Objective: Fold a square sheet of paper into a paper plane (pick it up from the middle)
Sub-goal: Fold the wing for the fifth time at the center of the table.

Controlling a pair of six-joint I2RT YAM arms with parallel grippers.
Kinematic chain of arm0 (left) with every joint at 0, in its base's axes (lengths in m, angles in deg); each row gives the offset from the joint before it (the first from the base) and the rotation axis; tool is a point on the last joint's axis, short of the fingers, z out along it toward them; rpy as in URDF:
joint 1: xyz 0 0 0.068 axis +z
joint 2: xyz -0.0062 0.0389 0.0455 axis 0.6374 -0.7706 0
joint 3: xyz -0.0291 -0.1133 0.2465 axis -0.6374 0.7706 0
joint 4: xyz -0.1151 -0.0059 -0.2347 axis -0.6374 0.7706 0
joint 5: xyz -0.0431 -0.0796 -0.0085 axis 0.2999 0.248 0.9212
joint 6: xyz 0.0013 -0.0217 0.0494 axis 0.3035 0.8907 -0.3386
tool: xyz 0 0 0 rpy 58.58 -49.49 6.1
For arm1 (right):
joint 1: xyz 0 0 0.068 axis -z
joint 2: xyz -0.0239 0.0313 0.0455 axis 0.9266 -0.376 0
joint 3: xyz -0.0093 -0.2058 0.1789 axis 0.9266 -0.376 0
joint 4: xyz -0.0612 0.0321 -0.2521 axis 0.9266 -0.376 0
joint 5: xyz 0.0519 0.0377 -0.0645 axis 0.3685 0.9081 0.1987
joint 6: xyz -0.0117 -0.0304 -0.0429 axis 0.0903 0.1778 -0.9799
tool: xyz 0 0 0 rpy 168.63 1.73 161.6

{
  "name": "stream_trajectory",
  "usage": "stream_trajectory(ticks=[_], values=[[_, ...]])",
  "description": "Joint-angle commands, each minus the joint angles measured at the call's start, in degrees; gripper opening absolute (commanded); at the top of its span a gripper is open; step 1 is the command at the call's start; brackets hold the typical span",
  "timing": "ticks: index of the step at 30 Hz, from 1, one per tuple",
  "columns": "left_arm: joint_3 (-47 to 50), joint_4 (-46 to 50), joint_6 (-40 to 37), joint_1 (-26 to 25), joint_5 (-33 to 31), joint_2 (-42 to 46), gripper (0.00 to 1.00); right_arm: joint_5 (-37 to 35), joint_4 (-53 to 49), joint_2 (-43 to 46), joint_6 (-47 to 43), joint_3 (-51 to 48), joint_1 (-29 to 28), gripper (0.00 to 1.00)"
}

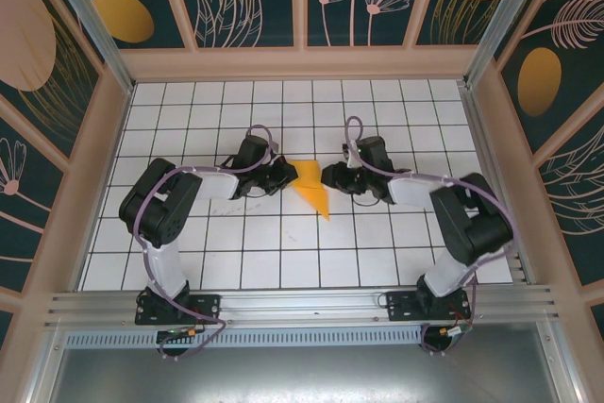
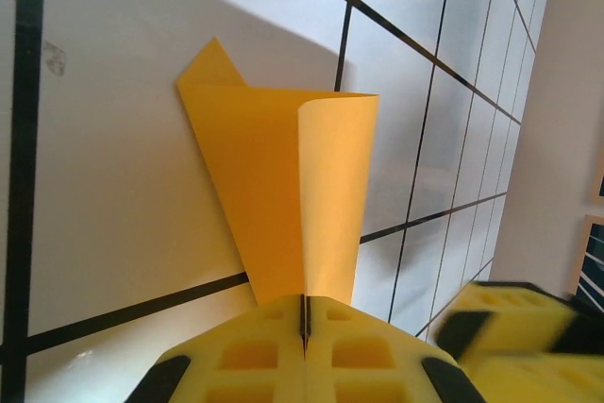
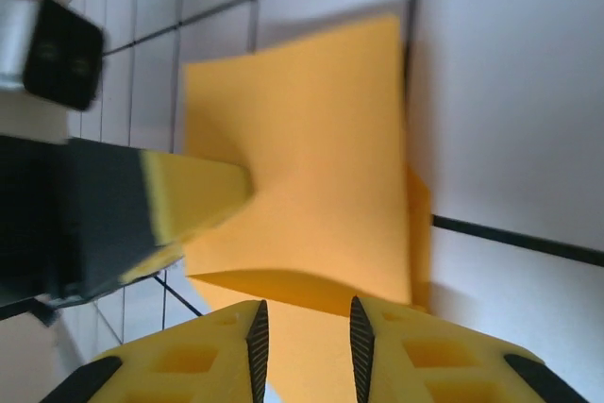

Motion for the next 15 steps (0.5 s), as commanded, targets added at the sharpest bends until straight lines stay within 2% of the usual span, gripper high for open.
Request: stream_trajectory(ticks=[1, 4, 7, 11, 15], values=[[0.0, 0.0, 1.2, 0.0, -0.3, 1.9, 0.0, -21.8, -0.4, 6.1, -8.7, -3.8, -8.7, 0.34], [0.0, 0.7, 1.0, 0.0, -0.7, 2.5, 0.0, -32.1, 4.3, 7.4, -14.7, -7.3, -16.0, 0.35], [-0.3, 1.2, 0.8, 0.0, -0.6, 2.6, 0.0, -40.6, 4.9, 4.7, -19.9, -7.0, -22.3, 0.35], [-0.7, 2.2, 0.4, -0.1, -0.8, 2.6, 0.0, -49.3, 4.8, -0.1, -24.6, -5.5, -28.1, 0.34], [-0.3, 2.1, 0.4, -0.1, -0.7, 2.6, 0.0, -58.0, 4.9, -3.6, -27.4, -3.6, -31.3, 0.34]])
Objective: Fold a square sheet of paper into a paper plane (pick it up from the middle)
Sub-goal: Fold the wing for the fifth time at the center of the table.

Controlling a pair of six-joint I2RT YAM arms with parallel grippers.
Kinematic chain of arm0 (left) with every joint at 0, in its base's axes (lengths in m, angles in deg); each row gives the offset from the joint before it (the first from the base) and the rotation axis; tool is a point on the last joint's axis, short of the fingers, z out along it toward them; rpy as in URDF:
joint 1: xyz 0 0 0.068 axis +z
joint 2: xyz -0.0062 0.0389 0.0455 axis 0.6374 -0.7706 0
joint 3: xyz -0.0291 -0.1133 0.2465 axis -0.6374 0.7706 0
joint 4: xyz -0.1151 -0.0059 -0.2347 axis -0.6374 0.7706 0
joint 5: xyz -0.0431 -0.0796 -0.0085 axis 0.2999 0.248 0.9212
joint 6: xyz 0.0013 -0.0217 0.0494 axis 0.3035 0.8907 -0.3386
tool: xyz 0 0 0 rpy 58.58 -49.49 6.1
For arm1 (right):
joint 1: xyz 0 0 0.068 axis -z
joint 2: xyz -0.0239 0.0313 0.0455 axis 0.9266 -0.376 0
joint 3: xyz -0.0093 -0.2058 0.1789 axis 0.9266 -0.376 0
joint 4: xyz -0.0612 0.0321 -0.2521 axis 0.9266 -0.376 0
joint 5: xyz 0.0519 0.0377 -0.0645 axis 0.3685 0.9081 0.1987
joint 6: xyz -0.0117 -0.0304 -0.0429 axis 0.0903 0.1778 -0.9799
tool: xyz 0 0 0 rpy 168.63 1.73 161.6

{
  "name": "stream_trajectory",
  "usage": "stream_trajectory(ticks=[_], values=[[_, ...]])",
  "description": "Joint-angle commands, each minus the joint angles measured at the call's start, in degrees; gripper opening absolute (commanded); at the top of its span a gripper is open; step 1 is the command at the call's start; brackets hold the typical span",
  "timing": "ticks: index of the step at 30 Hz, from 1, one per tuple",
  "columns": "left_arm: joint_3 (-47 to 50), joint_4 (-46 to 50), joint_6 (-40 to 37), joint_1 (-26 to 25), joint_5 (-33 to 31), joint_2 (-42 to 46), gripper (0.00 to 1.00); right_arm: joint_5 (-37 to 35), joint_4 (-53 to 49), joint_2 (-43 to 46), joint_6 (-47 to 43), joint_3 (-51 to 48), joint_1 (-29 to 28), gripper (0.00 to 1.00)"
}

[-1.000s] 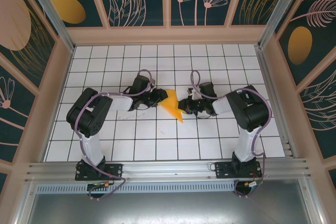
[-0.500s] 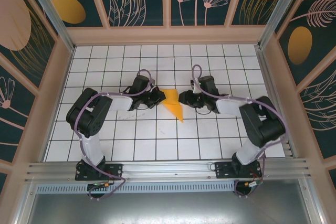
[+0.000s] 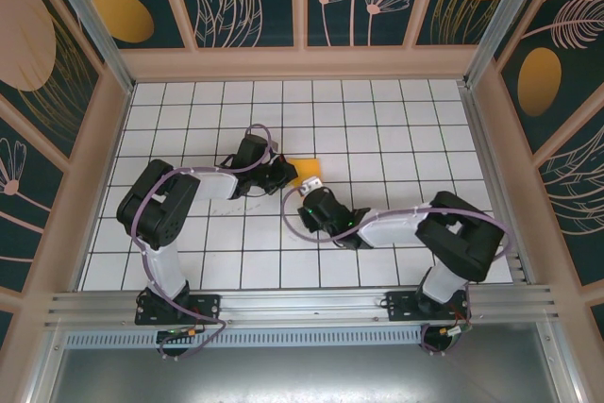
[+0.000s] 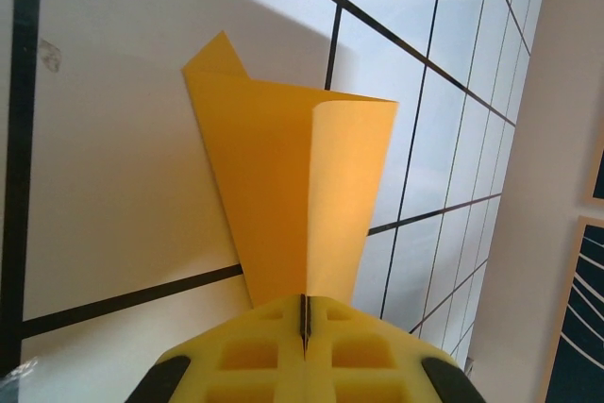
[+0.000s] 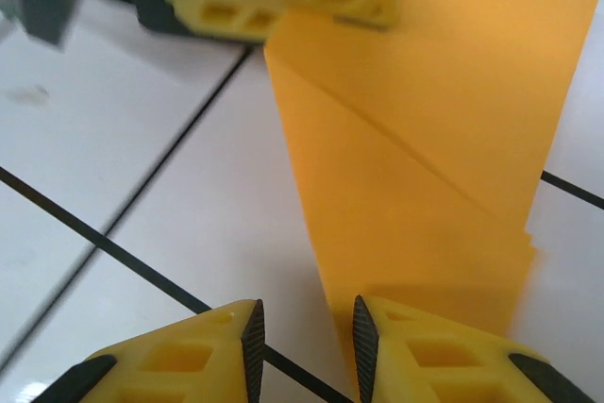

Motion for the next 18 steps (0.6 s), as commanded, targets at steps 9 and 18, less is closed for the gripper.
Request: stream_trajectory(ticks=[9, 18], values=[[-0.7, 1.9, -0.1, -0.1, -0.2, 1.3, 0.0, -13.9, 3.4, -6.7, -9.1, 3.9, -1.4, 0.32], [-0.4, 2.1, -0.4, -0.1, -0.4, 1.8, 0.0, -16.2, 5.2, -7.7, -12.1, 2.9, -1.5, 0.25]])
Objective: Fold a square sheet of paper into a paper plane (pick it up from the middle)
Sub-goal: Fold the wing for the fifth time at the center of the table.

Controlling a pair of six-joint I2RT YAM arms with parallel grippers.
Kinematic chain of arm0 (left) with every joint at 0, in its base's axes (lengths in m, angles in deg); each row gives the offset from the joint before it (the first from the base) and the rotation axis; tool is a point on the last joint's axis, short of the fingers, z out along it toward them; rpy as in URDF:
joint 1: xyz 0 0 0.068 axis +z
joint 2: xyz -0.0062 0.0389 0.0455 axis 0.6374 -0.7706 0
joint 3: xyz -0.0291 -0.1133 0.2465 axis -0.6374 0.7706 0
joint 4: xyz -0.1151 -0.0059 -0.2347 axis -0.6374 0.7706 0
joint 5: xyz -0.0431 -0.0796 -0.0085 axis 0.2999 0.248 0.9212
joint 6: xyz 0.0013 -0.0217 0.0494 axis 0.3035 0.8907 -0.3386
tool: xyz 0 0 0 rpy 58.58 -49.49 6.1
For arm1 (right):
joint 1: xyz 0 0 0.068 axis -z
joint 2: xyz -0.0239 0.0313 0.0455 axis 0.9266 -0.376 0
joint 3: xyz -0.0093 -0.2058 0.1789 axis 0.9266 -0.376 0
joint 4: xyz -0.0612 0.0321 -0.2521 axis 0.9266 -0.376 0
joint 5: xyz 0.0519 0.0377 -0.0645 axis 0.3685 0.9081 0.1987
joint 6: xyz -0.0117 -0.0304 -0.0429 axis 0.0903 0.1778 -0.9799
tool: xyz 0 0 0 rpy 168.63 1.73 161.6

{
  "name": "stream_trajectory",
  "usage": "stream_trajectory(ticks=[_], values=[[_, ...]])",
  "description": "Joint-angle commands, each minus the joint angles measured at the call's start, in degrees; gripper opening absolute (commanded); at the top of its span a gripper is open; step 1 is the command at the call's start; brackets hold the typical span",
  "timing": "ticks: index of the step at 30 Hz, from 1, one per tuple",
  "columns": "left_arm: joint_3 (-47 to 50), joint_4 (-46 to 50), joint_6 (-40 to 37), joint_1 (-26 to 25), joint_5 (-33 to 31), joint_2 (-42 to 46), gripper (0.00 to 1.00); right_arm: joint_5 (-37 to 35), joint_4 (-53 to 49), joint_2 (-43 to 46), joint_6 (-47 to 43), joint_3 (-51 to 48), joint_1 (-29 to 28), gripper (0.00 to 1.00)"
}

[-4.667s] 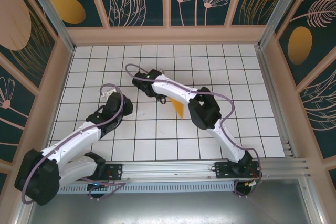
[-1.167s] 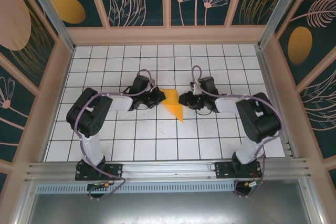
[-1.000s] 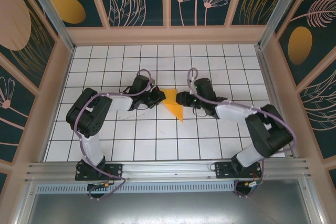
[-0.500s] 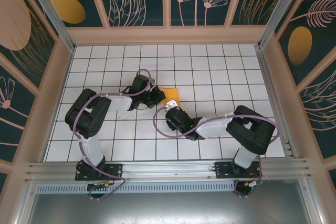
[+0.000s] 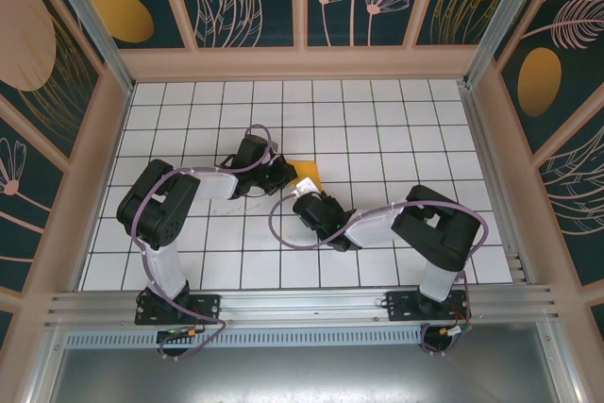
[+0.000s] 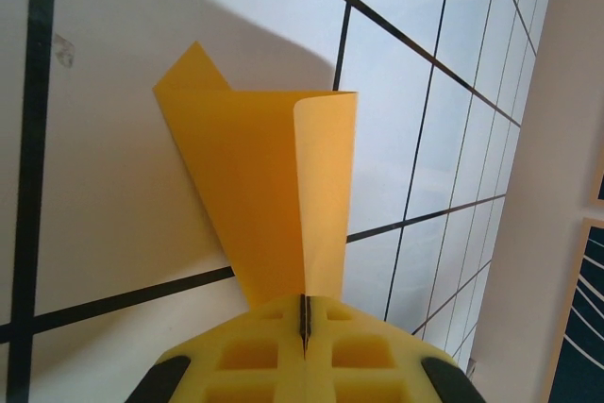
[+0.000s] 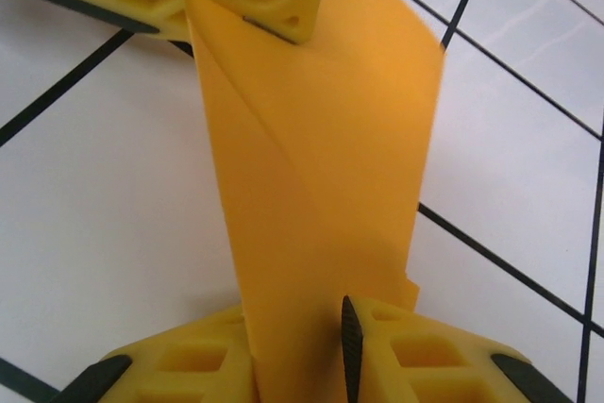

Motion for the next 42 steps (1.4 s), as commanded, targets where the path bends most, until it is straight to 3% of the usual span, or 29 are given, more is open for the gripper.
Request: stream_trajectory(ticks=[1, 13, 16, 17, 20, 22, 26, 29, 34, 42], values=[[-0.3, 1.4, -0.3, -0.1, -0.2, 1.8, 0.0, -1.8, 2.5, -1.4, -1.9, 0.5, -0.4, 0.23], [-0.5, 2.4, -1.0, 0.0, -0.7, 2.6, 0.0, -3.1, 0.9, -1.6, -1.7, 1.4, 0.0, 0.01], [-0.5, 3.9, -1.8, 0.0, -2.2, 3.9, 0.07, -1.7, 0.0, -1.1, 0.2, 1.6, 0.2, 0.0], [-0.4, 4.6, -2.1, 0.2, -2.7, 4.5, 0.15, -0.6, -0.3, -0.6, 1.1, 1.6, 0.3, 0.0], [0.0, 7.5, -3.3, 0.4, -6.1, 7.2, 0.23, 5.0, 0.2, 1.4, 4.1, 0.9, 1.4, 0.0], [0.7, 9.7, -4.2, 0.7, -9.1, 10.2, 0.37, 9.7, 1.6, 3.2, 6.0, -0.2, 2.4, 0.0], [2.4, 15.4, -6.2, 1.5, -16.3, 17.0, 0.47, 20.0, 4.4, 5.7, 10.4, -2.2, 4.8, 0.0], [4.0, 17.4, -7.0, 1.8, -19.9, 21.1, 0.47, 28.1, 6.4, 6.6, 14.2, -3.3, 7.3, 0.0], [6.3, 15.7, -6.5, 1.9, -19.7, 24.3, 0.48, 40.9, 9.8, 6.0, 19.3, -4.4, 11.0, 0.0], [8.1, 13.4, -6.3, 1.9, -17.0, 23.9, 0.46, 50.9, 14.0, 3.1, 26.1, -5.1, 14.1, 0.0]])
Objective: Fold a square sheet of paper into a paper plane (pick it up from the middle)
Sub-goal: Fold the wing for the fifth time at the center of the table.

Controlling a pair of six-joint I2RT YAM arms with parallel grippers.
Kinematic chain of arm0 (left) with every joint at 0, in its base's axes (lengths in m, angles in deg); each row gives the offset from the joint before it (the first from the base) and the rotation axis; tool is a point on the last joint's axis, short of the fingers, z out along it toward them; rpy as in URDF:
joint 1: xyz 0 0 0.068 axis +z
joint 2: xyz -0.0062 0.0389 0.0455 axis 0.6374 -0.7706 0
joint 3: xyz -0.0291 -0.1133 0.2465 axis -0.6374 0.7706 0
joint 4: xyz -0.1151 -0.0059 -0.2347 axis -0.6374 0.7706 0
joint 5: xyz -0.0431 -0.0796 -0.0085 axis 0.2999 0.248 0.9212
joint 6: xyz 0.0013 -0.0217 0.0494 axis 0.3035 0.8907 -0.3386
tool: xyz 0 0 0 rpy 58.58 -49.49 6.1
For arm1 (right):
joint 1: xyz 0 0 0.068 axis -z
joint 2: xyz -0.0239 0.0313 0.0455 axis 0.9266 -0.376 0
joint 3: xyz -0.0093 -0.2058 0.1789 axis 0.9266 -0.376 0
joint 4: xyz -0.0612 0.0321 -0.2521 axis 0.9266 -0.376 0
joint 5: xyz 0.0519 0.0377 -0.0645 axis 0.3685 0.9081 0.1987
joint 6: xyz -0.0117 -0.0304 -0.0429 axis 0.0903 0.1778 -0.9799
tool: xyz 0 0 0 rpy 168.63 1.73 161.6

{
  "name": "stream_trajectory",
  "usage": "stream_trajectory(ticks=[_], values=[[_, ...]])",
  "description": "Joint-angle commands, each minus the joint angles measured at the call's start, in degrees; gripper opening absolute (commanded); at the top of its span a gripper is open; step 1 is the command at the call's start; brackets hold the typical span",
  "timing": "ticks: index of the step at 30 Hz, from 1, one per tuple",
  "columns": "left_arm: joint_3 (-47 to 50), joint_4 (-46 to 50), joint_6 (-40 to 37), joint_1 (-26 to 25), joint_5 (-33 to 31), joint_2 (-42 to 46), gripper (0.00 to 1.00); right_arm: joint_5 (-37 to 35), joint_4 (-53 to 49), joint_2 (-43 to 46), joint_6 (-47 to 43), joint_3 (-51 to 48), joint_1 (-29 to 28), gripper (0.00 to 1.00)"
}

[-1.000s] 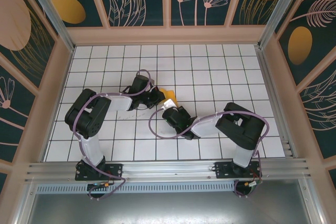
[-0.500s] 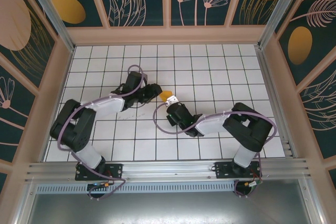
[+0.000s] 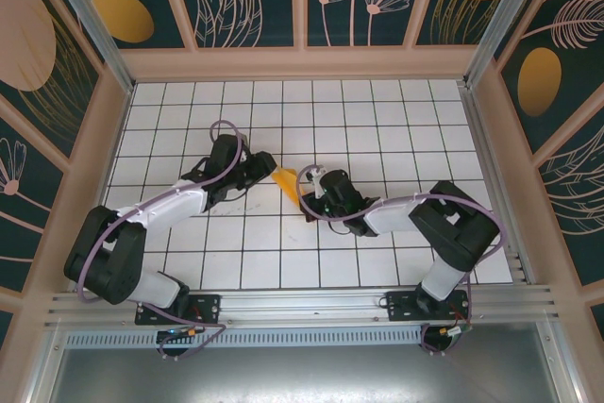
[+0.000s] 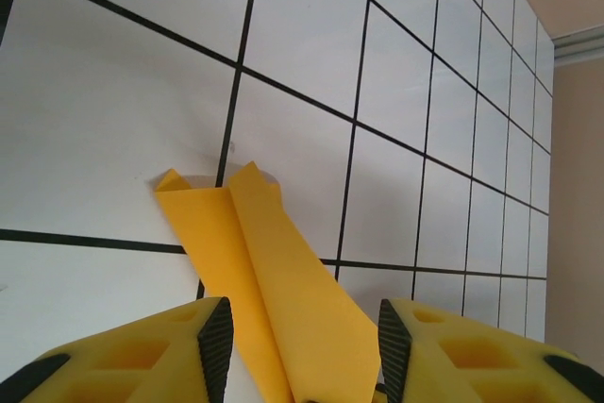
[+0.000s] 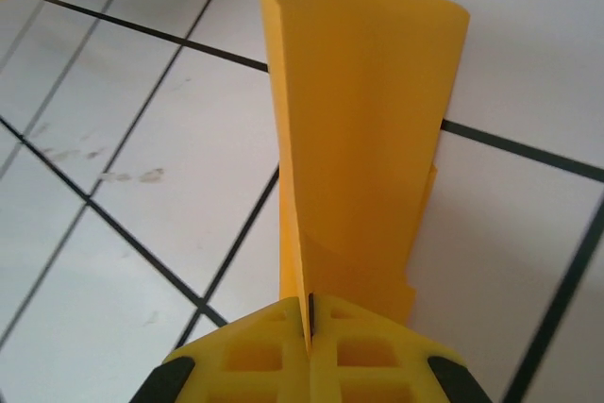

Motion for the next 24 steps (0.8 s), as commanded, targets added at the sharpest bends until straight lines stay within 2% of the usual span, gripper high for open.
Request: stream_trajectory(ticks=[1, 7, 10, 13, 22, 24], values=[[1.3, -1.2, -0.8, 0.1, 1.1, 0.2, 0.45, 7.3, 4.9, -1.5, 4.9, -1.3, 1.1, 0.0], [3.6, -3.2, -0.1, 0.2, 2.2, 0.4, 0.42, 6.1, 1.7, -3.5, 5.3, -0.3, 1.1, 0.0], [4.7, -4.9, 0.6, 0.2, 3.4, 0.6, 0.42, 3.3, -0.8, -4.4, 5.0, 1.0, 0.3, 0.0], [5.6, -6.0, 1.0, 0.2, 4.5, 1.0, 0.44, 3.5, -2.2, -6.1, 5.3, 2.7, -0.6, 0.0], [10.6, -15.4, 2.5, 0.1, 10.4, 1.7, 0.45, 12.2, 2.2, -10.2, 13.6, 3.3, 0.3, 0.0], [11.2, -17.6, 2.6, 0.1, 12.0, 1.3, 0.46, 11.3, 0.7, -10.4, 13.6, 3.8, 0.1, 0.0]])
